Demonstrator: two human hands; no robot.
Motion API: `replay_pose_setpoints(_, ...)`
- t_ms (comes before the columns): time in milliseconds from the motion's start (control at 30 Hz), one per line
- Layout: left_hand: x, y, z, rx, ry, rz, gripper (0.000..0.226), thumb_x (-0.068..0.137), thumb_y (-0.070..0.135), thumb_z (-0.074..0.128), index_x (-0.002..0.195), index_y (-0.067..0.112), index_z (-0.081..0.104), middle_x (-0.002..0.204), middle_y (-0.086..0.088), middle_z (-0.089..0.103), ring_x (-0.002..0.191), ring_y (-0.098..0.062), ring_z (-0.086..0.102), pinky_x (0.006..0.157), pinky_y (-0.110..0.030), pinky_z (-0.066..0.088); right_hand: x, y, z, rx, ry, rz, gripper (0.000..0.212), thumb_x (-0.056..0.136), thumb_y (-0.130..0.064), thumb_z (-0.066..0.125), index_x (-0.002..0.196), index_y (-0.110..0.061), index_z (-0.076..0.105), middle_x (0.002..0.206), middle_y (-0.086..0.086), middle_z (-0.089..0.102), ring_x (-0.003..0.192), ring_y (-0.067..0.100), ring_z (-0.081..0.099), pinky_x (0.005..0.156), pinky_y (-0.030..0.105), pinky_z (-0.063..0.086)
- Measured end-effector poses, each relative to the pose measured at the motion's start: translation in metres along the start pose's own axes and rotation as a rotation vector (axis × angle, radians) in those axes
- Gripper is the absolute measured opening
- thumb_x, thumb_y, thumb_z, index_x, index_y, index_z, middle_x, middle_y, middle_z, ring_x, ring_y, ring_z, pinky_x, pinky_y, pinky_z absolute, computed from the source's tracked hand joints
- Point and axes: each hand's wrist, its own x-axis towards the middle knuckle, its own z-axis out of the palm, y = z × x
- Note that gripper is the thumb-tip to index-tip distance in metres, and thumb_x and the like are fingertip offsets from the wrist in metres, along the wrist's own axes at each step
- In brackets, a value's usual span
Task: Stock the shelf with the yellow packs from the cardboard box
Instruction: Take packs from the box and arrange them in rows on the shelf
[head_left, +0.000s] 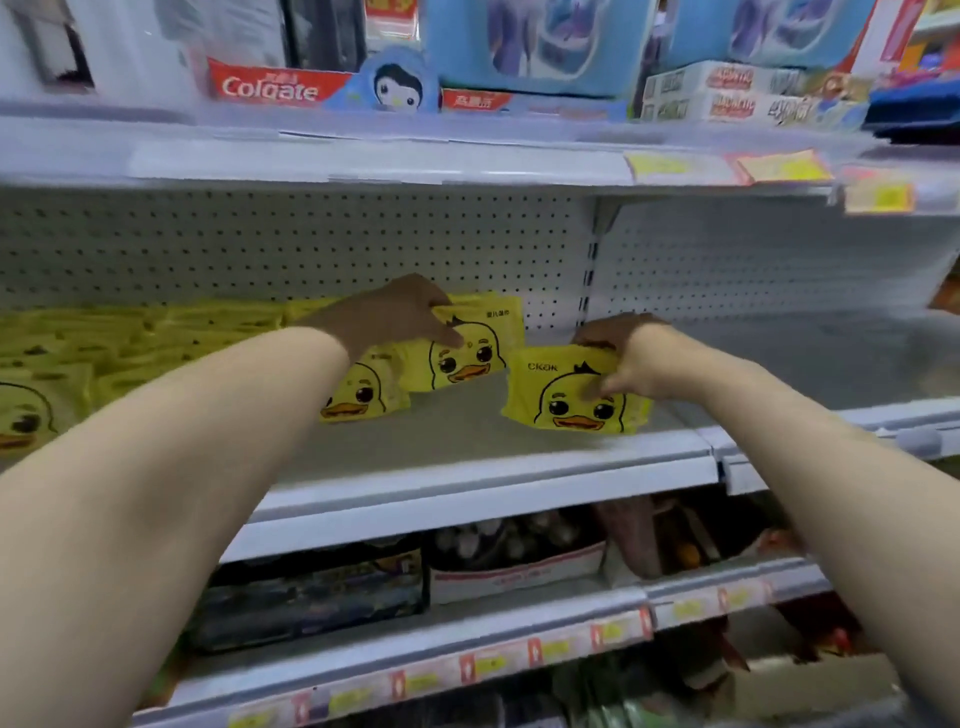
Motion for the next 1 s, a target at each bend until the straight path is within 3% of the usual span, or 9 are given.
replay_pose_setpoints(133,0.058,-0.01,0.003,0.099,0.008,0.037,0.049,0.075,0.044,0.081,0.113,0.016,0.067,0.111,-0.005,0.064,0.095,-0.019,0.057,0.074,-0.028,0.043,0.039,0.02,0.006,-0.068,-0.086,0.027,0.041,0.077,-0.034,0.082,0.112,-0.027,0.063,0.106,-0.005,0.064,0.096,0.02,0.06,0.08,0.033,0.049)
replay_pose_setpoints(333,0.108,-0.027,0.018,0.096,0.019,0.035,0.057,0.072,0.042,0.083,0.121,0.02,0.061,0.125,-0.001,0.057,0.106,-0.019,0.054,0.082,-0.031,0.044,0.063,0.042,0.02,0.052,-0.187,0.005,0.031,0.077,-0.033,0.083,0.096,-0.037,0.06,0.091,-0.02,0.061,0.081,-0.003,0.056,0.064,0.02,0.038)
replay_pose_setpoints(500,0.125,-0.027,0.032,-0.016,-0.026,0.039,0.063,0.071,0.04,0.084,0.126,0.022,0.058,0.134,-0.003,0.052,0.119,-0.022,0.052,0.096,-0.04,0.049,0.079,0.053,0.021,0.166,-0.283,0.019,0.03,0.075,-0.031,0.085,0.095,-0.037,0.064,0.096,-0.016,0.066,0.091,0.007,0.064,0.076,0.03,0.052)
replay_pose_setpoints(733,0.128,-0.015,0.035,-0.103,0.081,0.08,0.057,0.068,0.038,0.087,0.117,0.025,0.06,0.122,0.003,0.057,0.113,-0.018,0.055,0.087,-0.033,0.047,0.089,0.073,0.038,0.282,-0.236,0.056,0.046,0.07,-0.033,0.089,0.106,-0.048,0.064,0.105,-0.02,0.066,0.096,0.002,0.064,0.079,0.022,0.05)
replay_pose_setpoints(800,0.124,-0.012,0.033,-0.145,0.119,0.098,0.054,0.067,0.037,0.088,0.112,0.026,0.06,0.115,0.007,0.055,0.111,-0.016,0.055,0.083,-0.032,0.048,0.09,0.075,0.04,0.282,-0.184,0.044,0.06,0.069,-0.034,0.09,0.119,-0.047,0.06,0.112,-0.019,0.062,0.1,0.003,0.061,0.081,0.022,0.05)
replay_pose_setpoints(867,0.12,-0.007,0.028,-0.157,0.139,0.122,0.056,0.067,0.037,0.088,0.113,0.027,0.059,0.114,0.007,0.053,0.109,-0.014,0.054,0.082,-0.031,0.048,0.095,0.074,0.041,0.356,0.032,0.021,0.07,0.071,-0.034,0.089,0.13,-0.041,0.054,0.121,-0.013,0.059,0.108,0.008,0.059,0.088,0.024,0.05)
replay_pose_setpoints(933,0.114,0.001,0.024,-0.155,0.123,0.156,0.056,0.067,0.04,0.087,0.113,0.028,0.057,0.115,0.007,0.052,0.107,-0.012,0.052,0.076,-0.027,0.044,0.103,0.072,0.04,0.489,0.313,-0.021,0.065,0.078,-0.032,0.084,0.134,-0.035,0.051,0.13,-0.006,0.054,0.115,0.01,0.054,0.091,0.025,0.047)
replay_pose_setpoints(1000,0.11,0.008,0.023,-0.156,0.079,0.191,0.056,0.066,0.041,0.088,0.108,0.03,0.054,0.116,0.005,0.055,0.102,-0.012,0.053,0.069,-0.024,0.041,0.112,0.067,0.037,0.583,0.389,-0.085,0.052,0.085,-0.029,0.078,0.131,-0.033,0.054,0.134,-0.006,0.054,0.118,0.007,0.053,0.091,0.024,0.048)
